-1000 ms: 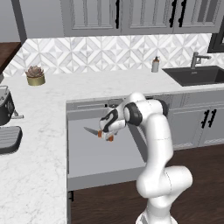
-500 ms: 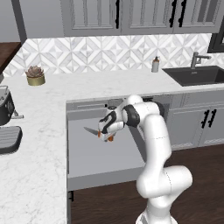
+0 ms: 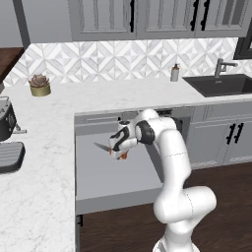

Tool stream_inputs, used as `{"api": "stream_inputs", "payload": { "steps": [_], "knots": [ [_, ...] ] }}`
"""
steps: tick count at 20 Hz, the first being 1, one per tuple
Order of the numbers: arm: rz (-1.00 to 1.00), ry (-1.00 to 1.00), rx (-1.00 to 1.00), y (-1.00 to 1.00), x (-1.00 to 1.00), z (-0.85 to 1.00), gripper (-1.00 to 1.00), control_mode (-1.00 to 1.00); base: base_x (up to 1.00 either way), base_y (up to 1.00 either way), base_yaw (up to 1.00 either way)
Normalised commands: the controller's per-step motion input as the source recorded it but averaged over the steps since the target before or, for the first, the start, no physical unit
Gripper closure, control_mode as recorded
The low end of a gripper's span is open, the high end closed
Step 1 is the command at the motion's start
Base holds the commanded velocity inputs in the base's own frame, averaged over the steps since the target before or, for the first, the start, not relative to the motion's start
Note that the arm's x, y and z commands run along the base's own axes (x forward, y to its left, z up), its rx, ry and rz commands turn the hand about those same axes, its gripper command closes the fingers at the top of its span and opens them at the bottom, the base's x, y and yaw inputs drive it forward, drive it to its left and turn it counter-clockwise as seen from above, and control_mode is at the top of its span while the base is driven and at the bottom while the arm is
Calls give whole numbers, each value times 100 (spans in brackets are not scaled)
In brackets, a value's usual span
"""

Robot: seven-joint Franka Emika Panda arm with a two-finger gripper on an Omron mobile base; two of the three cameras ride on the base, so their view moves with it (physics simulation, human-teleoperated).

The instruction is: Pick up the knife from the drawer and place it on the cutting board. Then place the meat from the plate to the cutting board.

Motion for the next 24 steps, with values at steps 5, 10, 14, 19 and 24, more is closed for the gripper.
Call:
{"api": "stream_inputs", "payload": {
  "steps": [5,10,14,19,24],
  "knots": [
    [0,0,0,-5,0,-1,100,-100,0,0,0],
    [-1,-1,1,-10,-40,4,100,-100,0,0,0],
    [-12,-14,3,-10,-83,82,100,-100,0,0,0],
    [-16,-20,0,-12,-88,100,100,-100,0,0,0],
    [-15,-22,0,-17,-100,100,100,-100,0,0,0]
  ]
}}
